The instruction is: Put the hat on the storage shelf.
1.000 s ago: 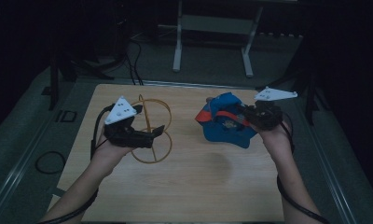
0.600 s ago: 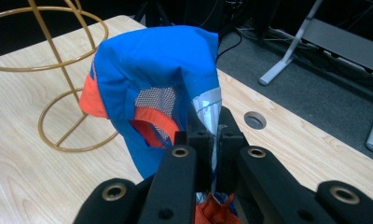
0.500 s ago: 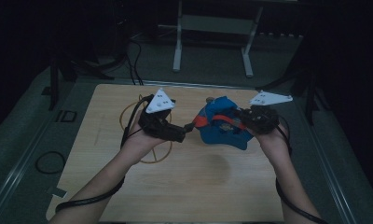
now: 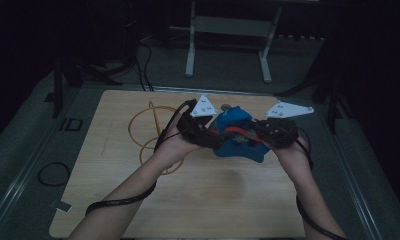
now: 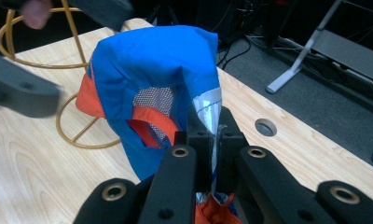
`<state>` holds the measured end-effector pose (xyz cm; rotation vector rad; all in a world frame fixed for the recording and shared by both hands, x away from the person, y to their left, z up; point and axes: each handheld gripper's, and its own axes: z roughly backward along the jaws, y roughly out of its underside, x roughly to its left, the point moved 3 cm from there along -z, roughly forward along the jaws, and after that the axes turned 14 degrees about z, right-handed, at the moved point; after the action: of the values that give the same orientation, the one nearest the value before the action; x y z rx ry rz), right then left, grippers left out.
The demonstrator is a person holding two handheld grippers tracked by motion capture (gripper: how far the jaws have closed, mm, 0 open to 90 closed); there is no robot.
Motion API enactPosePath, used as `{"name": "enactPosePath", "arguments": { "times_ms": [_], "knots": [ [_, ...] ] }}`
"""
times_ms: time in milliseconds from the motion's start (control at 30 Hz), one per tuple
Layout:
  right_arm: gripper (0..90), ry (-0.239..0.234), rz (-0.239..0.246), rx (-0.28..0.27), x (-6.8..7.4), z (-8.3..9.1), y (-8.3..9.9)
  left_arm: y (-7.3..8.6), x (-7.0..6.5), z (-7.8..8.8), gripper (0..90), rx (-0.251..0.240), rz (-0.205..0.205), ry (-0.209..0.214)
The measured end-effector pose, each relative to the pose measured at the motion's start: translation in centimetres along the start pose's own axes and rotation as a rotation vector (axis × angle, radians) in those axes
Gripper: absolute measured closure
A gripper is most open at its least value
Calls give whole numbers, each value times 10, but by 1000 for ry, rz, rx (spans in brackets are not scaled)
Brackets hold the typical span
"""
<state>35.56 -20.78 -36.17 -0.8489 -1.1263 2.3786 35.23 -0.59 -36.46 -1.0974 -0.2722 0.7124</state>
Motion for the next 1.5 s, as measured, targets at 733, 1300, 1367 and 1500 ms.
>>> {"name": "enactPosePath", "arguments": {
  "times_ms": [733,1300,1367,1500],
  "knots": [
    [879,-43,45,5,18,-5,0,-4,2,-31,591,84,-46,12],
    [839,-36,-12,-34,16,3,8,-3,-19,-36,891,60,-163,-76],
    [763,-46,-16,-59,16,9,8,-2,-18,-33,892,47,-181,-94],
    [655,-55,-28,-93,16,21,9,-1,-13,-27,892,22,-204,-118]
  ]
}}
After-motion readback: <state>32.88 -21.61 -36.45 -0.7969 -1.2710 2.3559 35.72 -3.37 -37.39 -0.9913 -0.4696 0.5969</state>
